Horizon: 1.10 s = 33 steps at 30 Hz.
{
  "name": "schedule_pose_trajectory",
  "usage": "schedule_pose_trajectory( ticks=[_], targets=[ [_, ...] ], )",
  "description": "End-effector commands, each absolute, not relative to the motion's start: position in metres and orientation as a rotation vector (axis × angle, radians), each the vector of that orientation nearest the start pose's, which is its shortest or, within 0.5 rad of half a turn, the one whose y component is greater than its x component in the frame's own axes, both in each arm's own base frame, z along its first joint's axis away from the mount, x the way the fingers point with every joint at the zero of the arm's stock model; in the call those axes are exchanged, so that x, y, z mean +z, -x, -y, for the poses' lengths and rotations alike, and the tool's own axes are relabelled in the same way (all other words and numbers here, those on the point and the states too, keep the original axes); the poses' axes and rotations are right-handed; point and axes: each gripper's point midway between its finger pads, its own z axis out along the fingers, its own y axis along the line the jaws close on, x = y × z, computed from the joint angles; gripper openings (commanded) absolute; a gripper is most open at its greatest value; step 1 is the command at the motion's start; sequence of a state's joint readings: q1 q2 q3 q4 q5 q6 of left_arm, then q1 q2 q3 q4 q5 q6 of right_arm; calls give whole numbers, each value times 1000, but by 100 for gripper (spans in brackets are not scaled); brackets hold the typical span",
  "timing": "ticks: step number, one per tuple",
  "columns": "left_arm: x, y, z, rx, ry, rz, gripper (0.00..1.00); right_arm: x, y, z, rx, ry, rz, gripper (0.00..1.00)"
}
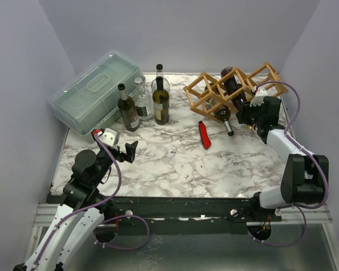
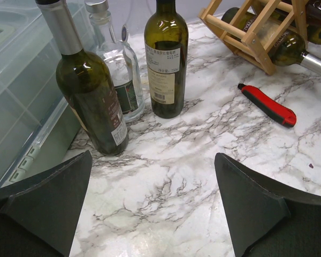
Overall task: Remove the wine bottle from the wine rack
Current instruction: Pick up the wine bottle from the wine rack.
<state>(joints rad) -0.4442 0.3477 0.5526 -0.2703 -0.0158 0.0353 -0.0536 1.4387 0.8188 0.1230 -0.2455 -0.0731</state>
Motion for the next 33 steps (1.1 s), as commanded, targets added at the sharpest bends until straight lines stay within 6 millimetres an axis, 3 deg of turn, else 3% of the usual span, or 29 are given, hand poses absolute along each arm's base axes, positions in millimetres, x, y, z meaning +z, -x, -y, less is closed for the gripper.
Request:
schedule_pose_trajectory(
  ticks=[1,24,33],
  targets=[
    [256,-223,102,-305,-386,-1582,99,115,-416,-17,175,185,-2097,55],
    [256,-223,102,-303,-386,-1579,99,125,-406,-18,186,171,-2111,59],
    [256,-223,102,-303,-385,-1579,99,123,-409,-16,173,164,-2107,49]
  ],
)
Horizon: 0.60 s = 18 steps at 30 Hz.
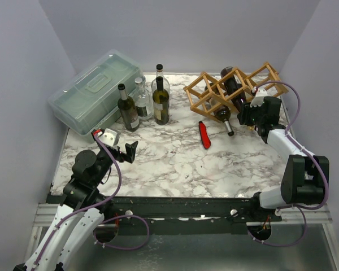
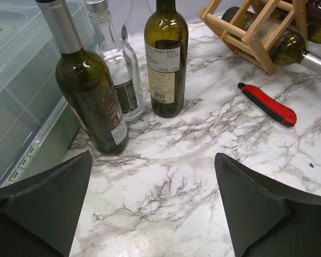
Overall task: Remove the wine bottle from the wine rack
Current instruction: Pick up the wine bottle from the wine rack.
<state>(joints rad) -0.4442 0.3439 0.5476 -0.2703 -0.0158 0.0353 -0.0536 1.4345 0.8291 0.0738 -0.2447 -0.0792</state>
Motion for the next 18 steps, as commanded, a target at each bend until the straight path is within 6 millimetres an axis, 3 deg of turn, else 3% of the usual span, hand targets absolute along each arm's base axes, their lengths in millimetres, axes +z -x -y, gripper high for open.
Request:
schedule_pose_trajectory(
  ticks=[1,13,18],
  targets=[
    [256,-223,102,-304,-386,-1578,99,122,-409,-16,173,164,-2106,47],
    [256,-223,102,-302,-387,-1577,99,138,-409,-13,142,177,-2063,2],
    [256,-223,102,-301,-388,-1576,99,157,-408,-11,120,165,-2009,0]
  ],
)
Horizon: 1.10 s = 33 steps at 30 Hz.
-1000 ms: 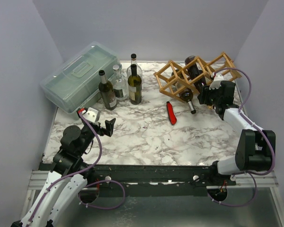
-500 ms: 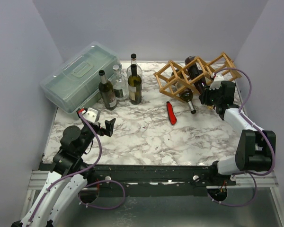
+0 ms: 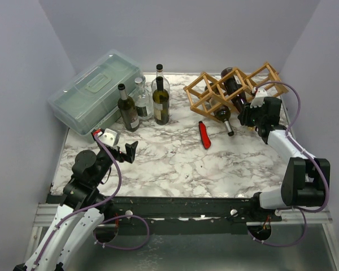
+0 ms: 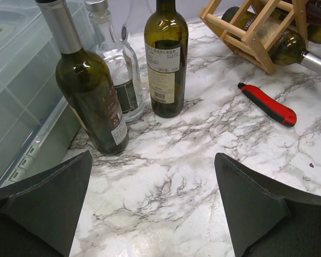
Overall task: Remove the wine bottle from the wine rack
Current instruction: Pick up the wine bottle from the wine rack.
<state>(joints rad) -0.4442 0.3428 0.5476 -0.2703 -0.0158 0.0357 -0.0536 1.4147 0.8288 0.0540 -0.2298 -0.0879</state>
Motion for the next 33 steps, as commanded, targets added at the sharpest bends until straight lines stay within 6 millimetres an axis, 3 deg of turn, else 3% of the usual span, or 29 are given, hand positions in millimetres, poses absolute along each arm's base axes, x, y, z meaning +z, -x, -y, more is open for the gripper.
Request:
schedule_pose_trajectory(
  ticks=[1,20,33],
  targets=[
    [257,-223,102,-301,-387,-1575,99,160,-408,-9,115,157,-2003,0],
    [257,-223,102,-301,-388,-1572,99,208,-395,-14,144,120,-1914,0],
    [258,-222,101,-301,-386,-1568,99,204,-374,-15,155,105,-1925,0]
  ],
)
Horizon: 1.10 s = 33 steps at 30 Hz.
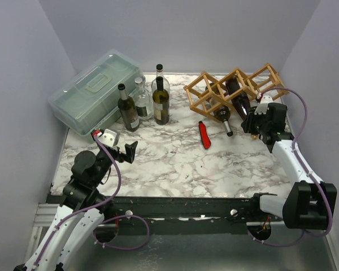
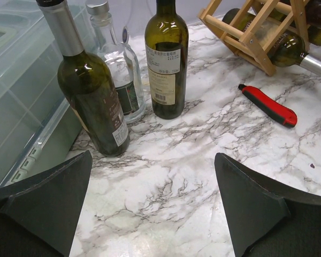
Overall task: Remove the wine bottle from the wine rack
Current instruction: Pick up the wine bottle from the wine rack.
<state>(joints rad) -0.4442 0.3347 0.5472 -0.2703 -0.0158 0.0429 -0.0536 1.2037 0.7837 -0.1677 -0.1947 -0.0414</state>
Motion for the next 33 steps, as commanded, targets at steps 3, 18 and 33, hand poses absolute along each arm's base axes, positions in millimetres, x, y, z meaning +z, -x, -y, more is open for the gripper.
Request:
schedule_pose_trajectory(
  ticks=[3,18,33],
  targets=[
    [257,-223,102,-300,-388,-1574,99,204,-368,-19,173,112,-1932,0],
    [255,-224,102,-301,-389,-1582,99,216,-356,-24,216,123,-1926,0],
    [253,-225,103,-301,-389,-1590,99,224,-351,-25,223,128,-1927,0]
  ],
)
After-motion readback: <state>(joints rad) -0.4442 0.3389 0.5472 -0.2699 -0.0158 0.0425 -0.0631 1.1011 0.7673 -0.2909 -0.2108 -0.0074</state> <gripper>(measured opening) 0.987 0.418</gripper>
